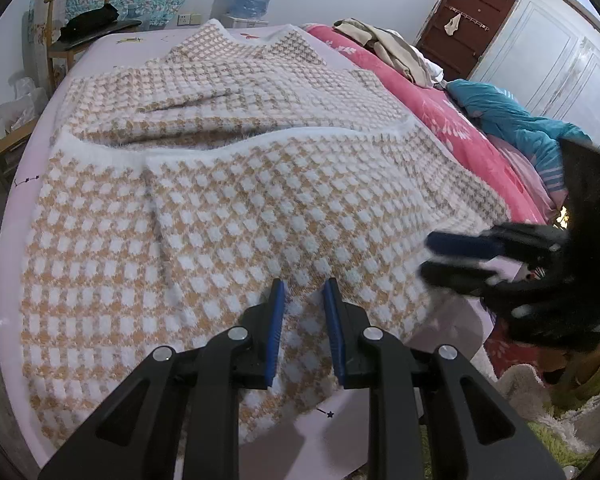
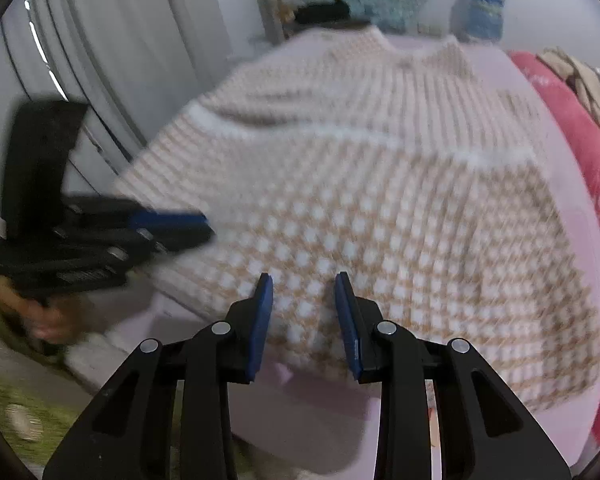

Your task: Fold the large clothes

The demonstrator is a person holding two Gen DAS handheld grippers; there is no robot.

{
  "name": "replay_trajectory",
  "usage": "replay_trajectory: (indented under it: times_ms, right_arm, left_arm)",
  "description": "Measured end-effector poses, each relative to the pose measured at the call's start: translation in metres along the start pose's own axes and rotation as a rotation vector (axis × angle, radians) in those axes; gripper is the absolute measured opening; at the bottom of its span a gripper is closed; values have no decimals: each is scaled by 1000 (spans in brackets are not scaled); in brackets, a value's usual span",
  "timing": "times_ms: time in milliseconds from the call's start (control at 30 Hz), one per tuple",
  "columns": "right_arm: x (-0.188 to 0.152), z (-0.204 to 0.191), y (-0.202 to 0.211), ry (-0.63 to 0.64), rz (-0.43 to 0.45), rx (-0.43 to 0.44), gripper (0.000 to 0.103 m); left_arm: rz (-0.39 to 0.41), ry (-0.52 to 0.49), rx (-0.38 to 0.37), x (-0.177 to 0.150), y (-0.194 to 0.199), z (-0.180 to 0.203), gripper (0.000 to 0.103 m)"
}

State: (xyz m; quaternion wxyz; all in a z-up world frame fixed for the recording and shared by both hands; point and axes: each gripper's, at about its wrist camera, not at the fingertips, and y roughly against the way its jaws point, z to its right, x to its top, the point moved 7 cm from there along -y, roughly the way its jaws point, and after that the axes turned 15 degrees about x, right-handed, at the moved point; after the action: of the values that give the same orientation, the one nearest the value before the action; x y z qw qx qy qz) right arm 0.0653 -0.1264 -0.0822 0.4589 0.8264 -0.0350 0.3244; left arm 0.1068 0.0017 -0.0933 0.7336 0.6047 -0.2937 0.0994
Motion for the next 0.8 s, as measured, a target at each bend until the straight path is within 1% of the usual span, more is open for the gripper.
replay_trajectory:
  times_ms: [33, 167, 300, 333, 400, 433, 467, 567, 700, 733, 800]
  right_arm:
    - [0, 1, 0, -5, 11, 5, 30]
    - [1, 4, 2, -16, 8, 12, 30]
    - [2, 4, 1, -12, 8, 8, 30]
    - [1, 4, 1, -11, 8, 9, 30]
    - [1, 3, 1, -16, 12, 14, 30]
    - [0, 2, 1, -17, 12, 15, 30]
    - [2, 1, 1, -15, 13, 10, 30]
    - [3, 0, 8, -10, 15, -2, 30]
    - [3, 13, 34, -35, 72, -66, 33]
    - [2, 16, 36, -44, 75, -74, 33]
    - [-6, 28, 32, -78, 55, -89, 35]
  left_arm:
    - [4, -3, 3, -1, 1, 0, 21]
    - [1, 3, 8, 4, 6, 1, 21]
    - [49, -26, -28, 8, 28, 6, 21]
    - [40, -41, -13, 6, 25, 7, 21]
    - [-8, -63, 40, -5, 9, 5, 21]
    - [-13, -57, 39, -8, 4, 4, 22]
    - [-1, -25, 12, -8, 3, 1, 22]
    - [-19, 26, -18, -5, 6, -6, 23]
    - [32, 38, 30, 0, 24, -20, 22]
    - [33, 46, 36, 0, 25, -25, 22]
    - [7, 74, 58, -4, 19, -34, 22]
